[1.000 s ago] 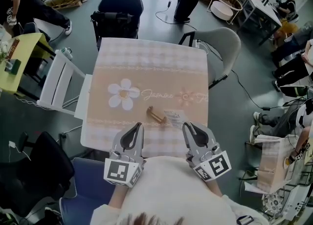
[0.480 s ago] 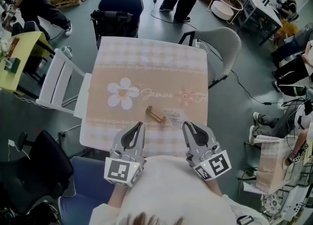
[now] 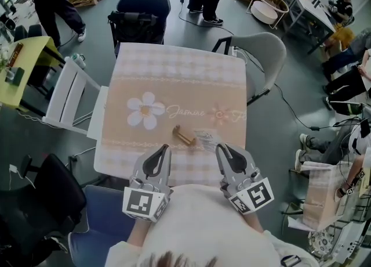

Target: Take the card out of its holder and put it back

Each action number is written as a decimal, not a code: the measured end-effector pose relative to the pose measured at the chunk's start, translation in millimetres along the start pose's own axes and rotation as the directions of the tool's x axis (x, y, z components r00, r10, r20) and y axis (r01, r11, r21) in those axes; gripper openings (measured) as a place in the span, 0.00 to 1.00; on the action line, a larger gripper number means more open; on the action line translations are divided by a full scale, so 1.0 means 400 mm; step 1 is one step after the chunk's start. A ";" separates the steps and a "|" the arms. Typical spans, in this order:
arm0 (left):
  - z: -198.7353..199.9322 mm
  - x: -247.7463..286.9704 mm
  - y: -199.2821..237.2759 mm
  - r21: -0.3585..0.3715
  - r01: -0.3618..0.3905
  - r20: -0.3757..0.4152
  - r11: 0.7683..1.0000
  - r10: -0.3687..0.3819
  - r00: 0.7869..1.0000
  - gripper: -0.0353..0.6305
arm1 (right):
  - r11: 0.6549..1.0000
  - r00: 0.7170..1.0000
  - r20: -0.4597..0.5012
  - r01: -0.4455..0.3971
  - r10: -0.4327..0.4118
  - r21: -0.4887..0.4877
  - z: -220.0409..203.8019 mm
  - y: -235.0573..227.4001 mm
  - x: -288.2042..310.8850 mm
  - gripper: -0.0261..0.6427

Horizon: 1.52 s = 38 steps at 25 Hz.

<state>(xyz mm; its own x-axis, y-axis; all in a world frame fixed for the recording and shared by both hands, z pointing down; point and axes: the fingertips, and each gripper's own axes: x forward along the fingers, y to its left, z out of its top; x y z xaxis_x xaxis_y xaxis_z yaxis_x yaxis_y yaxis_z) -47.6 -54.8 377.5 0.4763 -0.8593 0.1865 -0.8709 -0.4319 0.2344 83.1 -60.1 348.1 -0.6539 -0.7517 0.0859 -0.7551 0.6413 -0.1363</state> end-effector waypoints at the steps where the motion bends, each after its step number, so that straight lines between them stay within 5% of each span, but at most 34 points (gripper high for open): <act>1: 0.000 -0.001 0.003 -0.004 -0.005 0.004 1.000 0.005 1.000 0.06 | 1.000 1.000 0.000 0.000 0.000 -0.001 0.000 0.000 -0.001 0.06; 18: 0.015 -0.013 0.040 -0.042 -0.074 0.035 0.996 0.076 0.997 0.06 | 1.000 1.000 -0.007 0.004 -0.003 0.006 -0.002 -0.007 -0.004 0.06; 38: -0.006 -0.010 0.047 -0.058 -0.058 0.009 0.997 0.059 0.998 0.06 | 1.000 1.000 -0.004 0.017 -0.017 0.000 -0.001 -0.011 -0.007 0.06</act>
<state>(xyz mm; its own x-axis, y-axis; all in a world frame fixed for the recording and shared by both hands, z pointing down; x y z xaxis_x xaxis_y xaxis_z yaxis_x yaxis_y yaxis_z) -65.5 -58.8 383.3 0.4228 -0.8859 0.1910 -0.8887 -0.3642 0.2784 88.1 -60.6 348.8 -0.6410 -0.7620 0.0922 -0.7663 0.6283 -0.1343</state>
